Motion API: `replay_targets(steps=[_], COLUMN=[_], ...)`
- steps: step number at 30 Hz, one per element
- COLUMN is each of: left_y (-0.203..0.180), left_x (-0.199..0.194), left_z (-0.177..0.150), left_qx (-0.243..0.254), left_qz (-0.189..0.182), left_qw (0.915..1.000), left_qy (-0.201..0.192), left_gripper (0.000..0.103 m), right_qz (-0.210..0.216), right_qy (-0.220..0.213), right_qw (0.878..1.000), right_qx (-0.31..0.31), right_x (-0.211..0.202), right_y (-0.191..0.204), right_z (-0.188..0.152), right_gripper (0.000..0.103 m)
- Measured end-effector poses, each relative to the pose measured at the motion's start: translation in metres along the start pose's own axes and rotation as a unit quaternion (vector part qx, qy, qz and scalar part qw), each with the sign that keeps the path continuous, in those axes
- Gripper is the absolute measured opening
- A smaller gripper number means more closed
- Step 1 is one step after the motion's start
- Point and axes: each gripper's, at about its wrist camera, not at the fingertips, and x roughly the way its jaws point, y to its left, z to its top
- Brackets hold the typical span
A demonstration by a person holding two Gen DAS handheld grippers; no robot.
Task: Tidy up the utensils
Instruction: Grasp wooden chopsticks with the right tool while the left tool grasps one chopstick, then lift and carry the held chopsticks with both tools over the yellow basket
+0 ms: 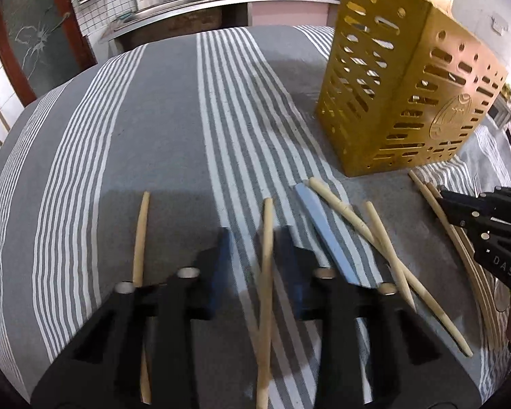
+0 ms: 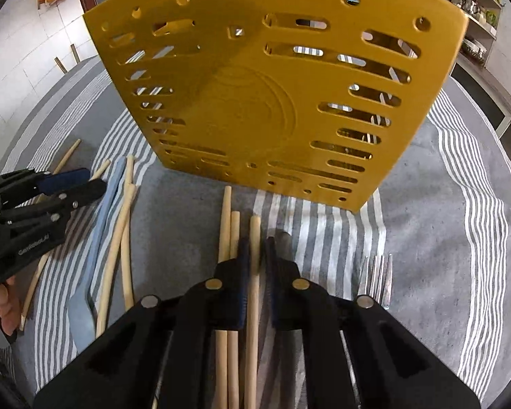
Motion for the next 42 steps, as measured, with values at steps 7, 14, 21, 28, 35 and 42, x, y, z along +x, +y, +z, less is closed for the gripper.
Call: replay_targets(steps=[7,14,21,28,35,42], left_y=[0.008,0.013,0.009,-0.012,-0.021,-0.017], left_x=[-0.005,-0.050,-0.111,-0.138,-0.170,-0.212], left_z=[0.007,0.006,0.006,0.002,0.003,0.027], left_qx=[-0.030,-0.053,-0.060,-0.038,-0.035,-0.045], left_qz=[-0.017,-0.031,-0.035,-0.042,-0.049,-0.049], left_qw=[0.9993,0.9974,0.9897,0.9867,0.9780,0.9656], left_qy=[0.014,-0.039,-0.126,-0.153,-0.200,-0.251], left_gripper=[0.004,0.004,0.004,0.004,0.004,0.004], right_qz=[0.033,0.050,0.070,0.078,0.060,0.052], right_qy=[-0.003,-0.074,-0.147,-0.226,-0.281,-0.325], right_qw=[0.999,0.996,0.987,0.971,0.958,0.944], right_qx=[0.010,0.013,0.011,0.016,0.013,0.015], right_x=[-0.008,-0.064,-0.113,-0.152,-0.186,-0.217], right_y=[-0.010,-0.010,-0.017,-0.024,-0.031,-0.039], right_z=[0.011,0.019,0.012,-0.008,-0.006,0.007], right_gripper=[0.006,0.006,0.006,0.006,0.006,0.006])
